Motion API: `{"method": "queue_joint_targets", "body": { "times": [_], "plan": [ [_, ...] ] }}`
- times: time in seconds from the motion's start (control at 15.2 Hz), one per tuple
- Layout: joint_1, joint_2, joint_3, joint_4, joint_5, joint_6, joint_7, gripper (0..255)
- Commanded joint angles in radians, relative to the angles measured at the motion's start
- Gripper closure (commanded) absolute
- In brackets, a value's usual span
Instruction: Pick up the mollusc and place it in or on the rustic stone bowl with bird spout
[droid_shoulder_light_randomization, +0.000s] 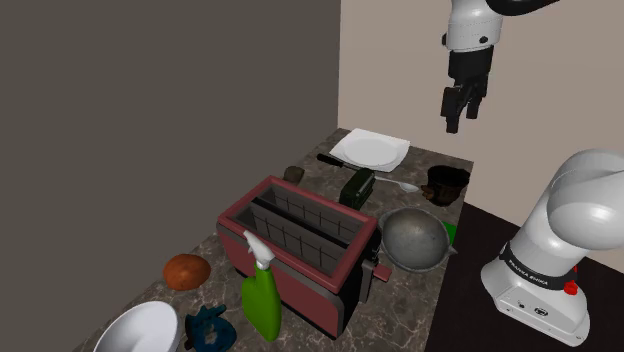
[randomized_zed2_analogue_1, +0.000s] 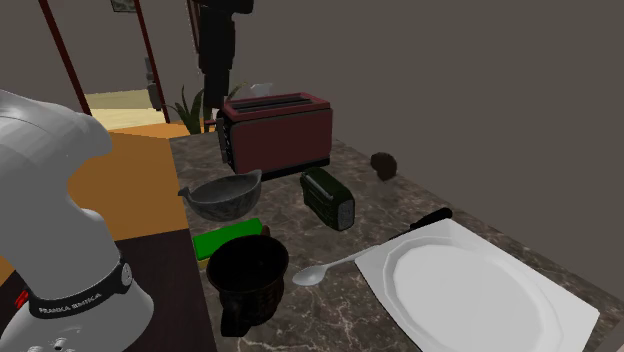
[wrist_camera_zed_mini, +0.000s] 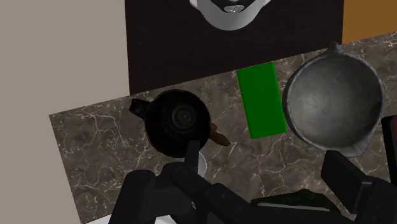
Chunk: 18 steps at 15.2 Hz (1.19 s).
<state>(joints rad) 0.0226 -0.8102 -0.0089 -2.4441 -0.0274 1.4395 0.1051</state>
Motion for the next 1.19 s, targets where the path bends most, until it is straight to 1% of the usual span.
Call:
{"method": "queue_joint_targets", "body": {
  "times": [0.0, 0.53, 0.86, 1.12],
  "plan": [
    [0.000, 0.000, 0.000, 0.000, 0.000, 0.000, 0.000, 0],
    [0.027, 0.290, 0.035, 0.079, 0.055, 0.211, 0.038, 0],
    [0.042, 0.481, 0.054, 0.171, 0.079, 0.310, 0.056, 0],
    [0.053, 0.635, 0.068, 0.268, 0.093, 0.369, 0.069, 0]
  ]
}}
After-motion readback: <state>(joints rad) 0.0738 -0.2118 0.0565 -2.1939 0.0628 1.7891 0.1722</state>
